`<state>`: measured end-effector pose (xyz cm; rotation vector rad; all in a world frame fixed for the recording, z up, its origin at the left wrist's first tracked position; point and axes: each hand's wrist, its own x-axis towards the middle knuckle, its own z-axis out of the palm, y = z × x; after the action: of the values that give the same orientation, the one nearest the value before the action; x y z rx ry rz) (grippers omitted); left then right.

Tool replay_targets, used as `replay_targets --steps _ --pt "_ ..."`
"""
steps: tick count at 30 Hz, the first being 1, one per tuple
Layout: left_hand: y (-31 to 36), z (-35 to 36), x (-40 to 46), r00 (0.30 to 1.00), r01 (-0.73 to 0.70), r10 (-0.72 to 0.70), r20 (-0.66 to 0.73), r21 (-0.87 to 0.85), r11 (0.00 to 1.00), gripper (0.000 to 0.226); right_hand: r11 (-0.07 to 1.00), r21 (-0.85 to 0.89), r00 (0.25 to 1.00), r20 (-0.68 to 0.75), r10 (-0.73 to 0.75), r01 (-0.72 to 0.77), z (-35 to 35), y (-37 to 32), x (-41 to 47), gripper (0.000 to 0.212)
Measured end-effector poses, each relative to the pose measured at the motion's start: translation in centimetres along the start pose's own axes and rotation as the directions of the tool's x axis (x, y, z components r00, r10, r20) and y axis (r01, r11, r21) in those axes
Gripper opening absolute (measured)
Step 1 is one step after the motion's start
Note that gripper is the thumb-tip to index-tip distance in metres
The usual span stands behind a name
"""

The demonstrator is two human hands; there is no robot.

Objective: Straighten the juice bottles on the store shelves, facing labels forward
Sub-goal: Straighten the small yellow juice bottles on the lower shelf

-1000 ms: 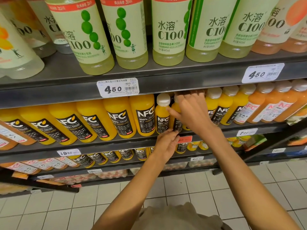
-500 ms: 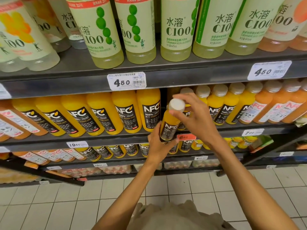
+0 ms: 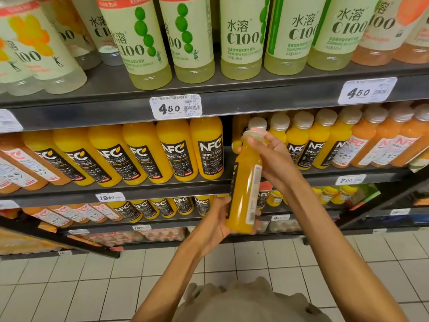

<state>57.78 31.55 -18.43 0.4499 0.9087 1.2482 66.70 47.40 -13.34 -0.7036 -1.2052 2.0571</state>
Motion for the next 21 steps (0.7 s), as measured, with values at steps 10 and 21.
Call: replay_targets --steps 10,21 --pt "0.2 0.1 0.1 0.981 0.081 -0.057 0.188 -0.12 0.989 0.065 0.963 0.252 0.986 0.159 0.058 -0.098 2.0 0.7 -0.4 0.022" --pt "1.3 1.9 0.6 0.972 -0.159 0.195 -0.13 0.243 0.957 0.06 0.991 -0.131 0.998 0.063 -0.016 0.024 2.6 -1.5 -0.5 0.034"
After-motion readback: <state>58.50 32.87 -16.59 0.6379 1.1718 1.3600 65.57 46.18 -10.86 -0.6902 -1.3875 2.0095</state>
